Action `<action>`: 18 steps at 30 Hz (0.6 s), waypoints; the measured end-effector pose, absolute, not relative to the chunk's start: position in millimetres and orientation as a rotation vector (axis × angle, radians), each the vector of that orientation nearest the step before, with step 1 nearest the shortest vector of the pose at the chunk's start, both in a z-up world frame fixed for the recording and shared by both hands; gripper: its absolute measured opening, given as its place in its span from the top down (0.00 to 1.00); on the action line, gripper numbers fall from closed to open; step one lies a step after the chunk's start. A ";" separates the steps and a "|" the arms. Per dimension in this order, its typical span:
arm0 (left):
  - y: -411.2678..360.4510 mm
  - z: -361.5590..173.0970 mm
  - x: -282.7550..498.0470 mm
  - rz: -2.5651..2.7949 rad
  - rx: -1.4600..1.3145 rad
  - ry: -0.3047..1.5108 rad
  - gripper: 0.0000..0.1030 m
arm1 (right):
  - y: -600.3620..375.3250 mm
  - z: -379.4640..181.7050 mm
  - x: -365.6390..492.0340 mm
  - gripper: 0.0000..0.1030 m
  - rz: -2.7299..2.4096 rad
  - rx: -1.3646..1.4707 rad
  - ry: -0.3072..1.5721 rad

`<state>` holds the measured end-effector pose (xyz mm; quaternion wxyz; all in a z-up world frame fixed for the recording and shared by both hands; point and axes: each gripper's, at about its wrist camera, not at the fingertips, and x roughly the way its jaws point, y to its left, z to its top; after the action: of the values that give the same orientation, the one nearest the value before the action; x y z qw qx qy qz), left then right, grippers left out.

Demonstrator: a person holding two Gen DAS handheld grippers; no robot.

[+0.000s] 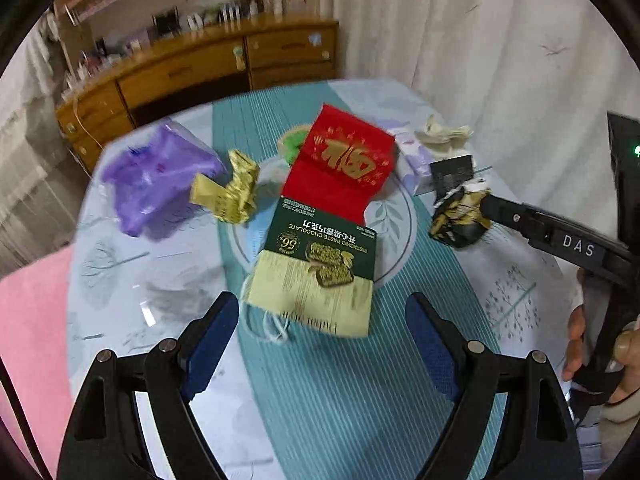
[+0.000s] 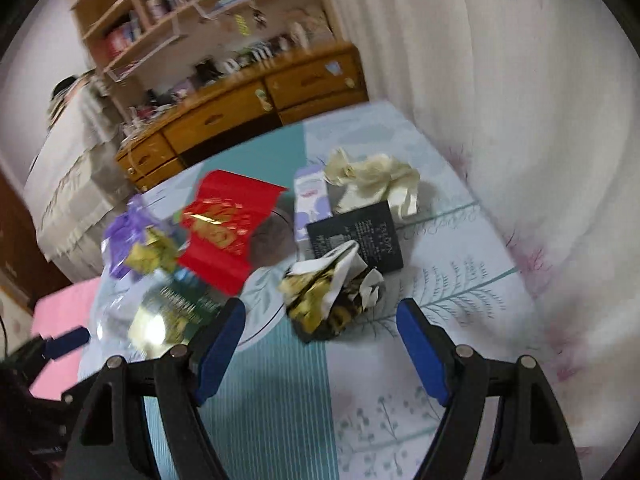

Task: Collect trash
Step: 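Grasp the green chocolate box with the left tool while the right tool grasps the gold wrapper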

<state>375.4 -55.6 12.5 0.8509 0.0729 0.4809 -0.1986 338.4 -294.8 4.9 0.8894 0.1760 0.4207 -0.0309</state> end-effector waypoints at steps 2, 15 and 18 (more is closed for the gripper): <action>-53.4 3.9 391.7 -0.417 0.123 1.038 0.19 | -301.6 -11.9 352.9 0.24 -0.070 0.415 0.916; -39.7 -42.4 439.0 -0.497 -0.043 1.116 0.19 | -281.1 -31.0 363.4 0.55 0.032 0.351 0.933; -40.9 -53.9 444.3 -0.504 -0.071 1.142 0.19 | -272.5 -30.5 360.3 0.57 0.050 0.315 0.927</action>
<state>444.3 -40.9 -53.9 0.8110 -0.0332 0.5343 -0.2360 360.3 -272.5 -30.5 0.8822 0.1513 0.4453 0.0238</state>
